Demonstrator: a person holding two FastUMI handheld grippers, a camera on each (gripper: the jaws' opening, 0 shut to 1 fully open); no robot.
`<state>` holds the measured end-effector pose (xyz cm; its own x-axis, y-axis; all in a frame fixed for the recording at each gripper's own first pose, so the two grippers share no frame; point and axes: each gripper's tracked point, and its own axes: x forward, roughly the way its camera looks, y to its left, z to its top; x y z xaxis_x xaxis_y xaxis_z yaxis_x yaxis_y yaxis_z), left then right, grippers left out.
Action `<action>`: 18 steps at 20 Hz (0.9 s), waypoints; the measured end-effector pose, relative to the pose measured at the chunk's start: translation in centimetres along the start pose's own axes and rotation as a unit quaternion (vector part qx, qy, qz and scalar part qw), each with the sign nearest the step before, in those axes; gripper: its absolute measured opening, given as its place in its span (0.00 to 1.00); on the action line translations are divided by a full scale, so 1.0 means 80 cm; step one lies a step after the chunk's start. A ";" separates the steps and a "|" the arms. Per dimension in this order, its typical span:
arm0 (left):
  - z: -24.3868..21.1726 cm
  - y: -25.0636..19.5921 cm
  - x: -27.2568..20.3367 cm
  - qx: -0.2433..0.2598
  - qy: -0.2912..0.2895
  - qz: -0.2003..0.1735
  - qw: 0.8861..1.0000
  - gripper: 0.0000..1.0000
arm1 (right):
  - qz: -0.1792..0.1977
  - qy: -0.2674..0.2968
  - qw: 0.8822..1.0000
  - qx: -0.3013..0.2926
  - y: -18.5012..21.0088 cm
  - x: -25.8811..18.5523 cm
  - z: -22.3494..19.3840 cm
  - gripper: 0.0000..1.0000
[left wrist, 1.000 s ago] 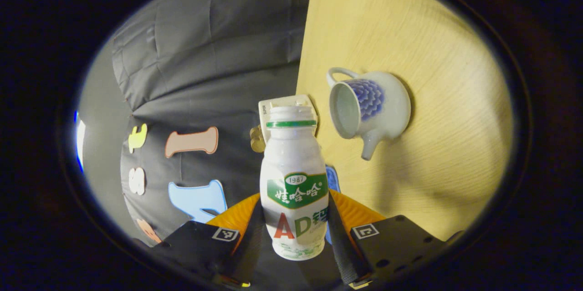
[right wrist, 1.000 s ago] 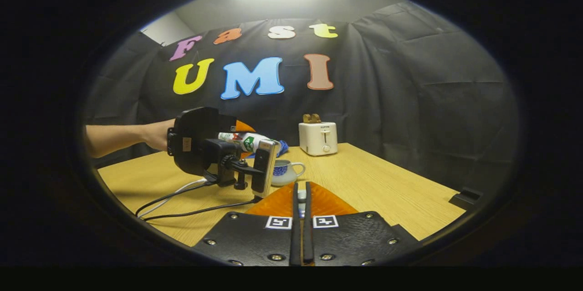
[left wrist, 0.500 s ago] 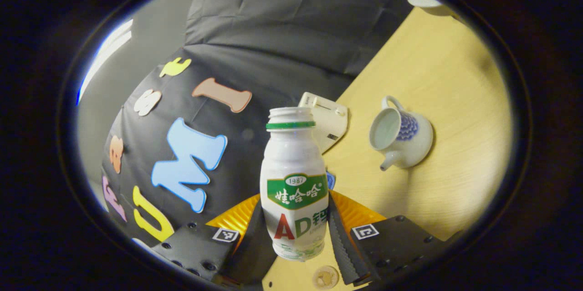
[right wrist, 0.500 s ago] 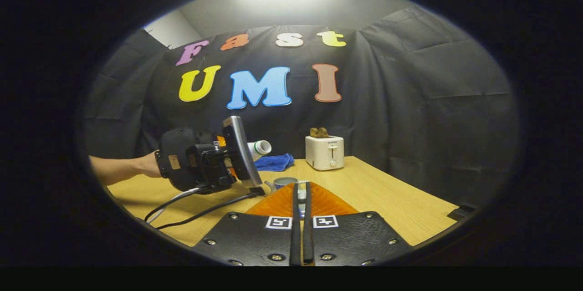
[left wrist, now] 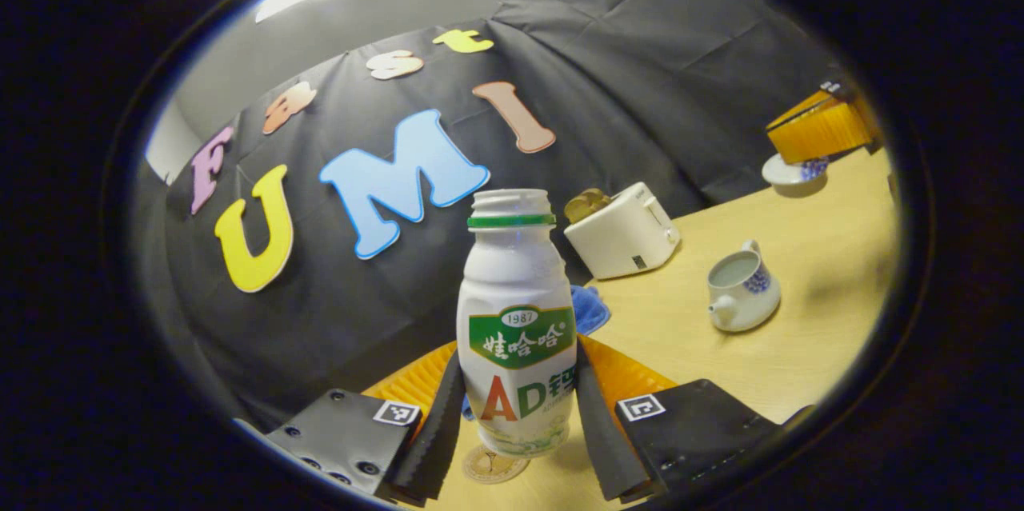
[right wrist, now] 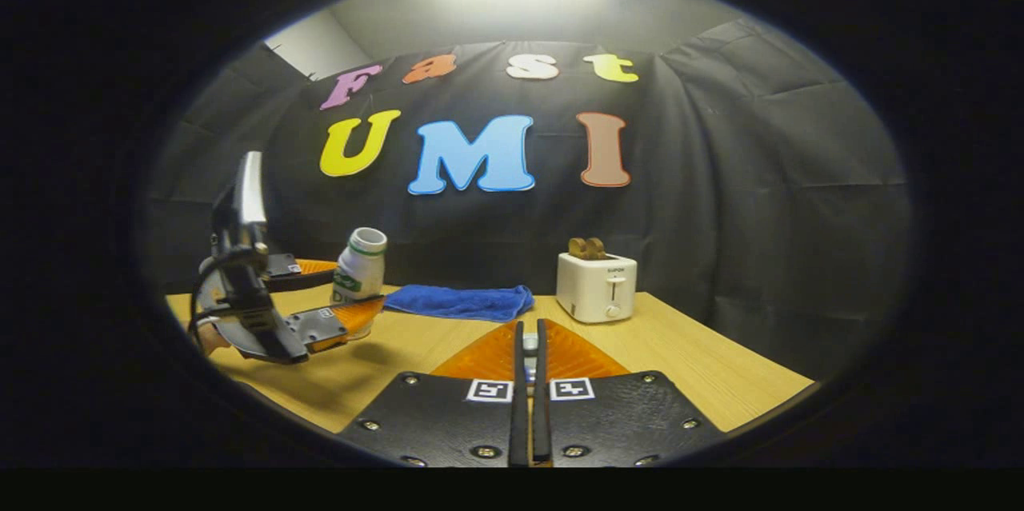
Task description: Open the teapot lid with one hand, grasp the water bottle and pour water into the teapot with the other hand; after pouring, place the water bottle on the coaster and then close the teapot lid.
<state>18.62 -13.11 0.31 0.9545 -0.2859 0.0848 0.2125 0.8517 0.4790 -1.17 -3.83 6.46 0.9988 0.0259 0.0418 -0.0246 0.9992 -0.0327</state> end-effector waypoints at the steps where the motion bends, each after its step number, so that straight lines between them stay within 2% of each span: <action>1: 0.004 0.001 -0.003 -0.027 -0.012 0.003 1.000 0.75 | -0.003 0.000 1.000 -0.001 0.002 0.013 0.001 0.02; 2: 0.010 -0.001 -0.003 -0.057 -0.023 0.002 0.998 0.78 | -0.005 0.002 1.000 -0.004 0.003 0.025 0.000 0.03; 3: 0.015 -0.001 -0.006 -0.084 -0.031 0.003 0.996 0.75 | -0.007 0.006 1.000 -0.008 0.005 0.037 -0.002 0.02; 4: 0.024 0.001 -0.010 -0.111 -0.042 -0.001 0.993 0.81 | -0.008 0.011 1.000 -0.012 0.007 0.048 -0.007 0.02; 5: 0.030 0.005 -0.014 -0.134 -0.055 -0.001 0.989 0.75 | -0.007 0.021 1.000 -0.017 0.009 0.060 -0.015 0.02; 7: 0.042 0.010 -0.020 -0.182 -0.079 -0.004 0.980 0.81 | -0.006 0.038 0.999 -0.021 0.012 0.077 -0.031 0.03; 9: 0.040 0.012 -0.020 -0.224 -0.083 -0.005 0.971 0.81 | -0.008 0.054 0.998 -0.025 0.011 0.091 -0.044 0.02; 10: 0.030 0.018 -0.021 -0.237 -0.075 -0.002 0.969 0.80 | -0.009 0.059 0.998 -0.026 0.011 0.096 -0.049 0.02; 11: 0.020 0.020 -0.020 -0.246 -0.064 -0.001 0.967 0.75 | -0.011 0.062 0.998 -0.028 0.010 0.099 -0.053 0.02; 12: 0.010 0.026 -0.021 -0.255 -0.057 0.002 0.965 0.80 | -0.014 0.067 0.997 -0.027 0.008 0.103 -0.058 0.02; 17: 0.002 0.034 -0.019 -0.256 -0.041 0.014 0.966 0.80 | -0.016 0.084 0.996 -0.017 0.009 0.108 -0.076 0.03; 18: 0.002 0.035 -0.020 -0.254 -0.038 0.016 0.966 0.80 | -0.018 0.087 0.996 -0.017 0.008 0.108 -0.079 0.00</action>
<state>17.62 -10.30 1.63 0.9480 -0.2712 0.1664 0.2773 0.9607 -0.0143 7.73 -3.14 0.45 0.9914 -0.0189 -0.1296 0.0101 0.9976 -0.0685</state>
